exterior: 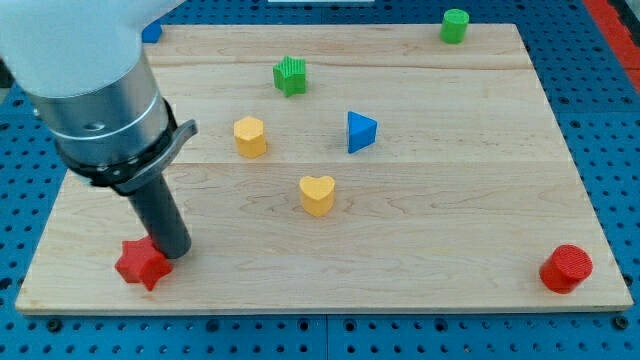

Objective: Nudge the red star left a bit

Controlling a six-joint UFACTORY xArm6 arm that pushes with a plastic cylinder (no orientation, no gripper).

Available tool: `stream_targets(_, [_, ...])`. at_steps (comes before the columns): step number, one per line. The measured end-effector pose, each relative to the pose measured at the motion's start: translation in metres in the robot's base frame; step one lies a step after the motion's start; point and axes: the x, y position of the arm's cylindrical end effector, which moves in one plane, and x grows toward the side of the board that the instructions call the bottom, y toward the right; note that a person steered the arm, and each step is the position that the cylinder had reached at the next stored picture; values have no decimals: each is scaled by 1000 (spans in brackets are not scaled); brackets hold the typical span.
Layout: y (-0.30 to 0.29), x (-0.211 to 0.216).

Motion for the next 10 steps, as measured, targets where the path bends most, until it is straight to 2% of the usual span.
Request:
stream_targets(2, [-11, 5])
stream_targets(3, [8, 6])
stream_targets(6, [12, 49])
stream_targets(8, [34, 46])
stream_targets(10, [33, 21])
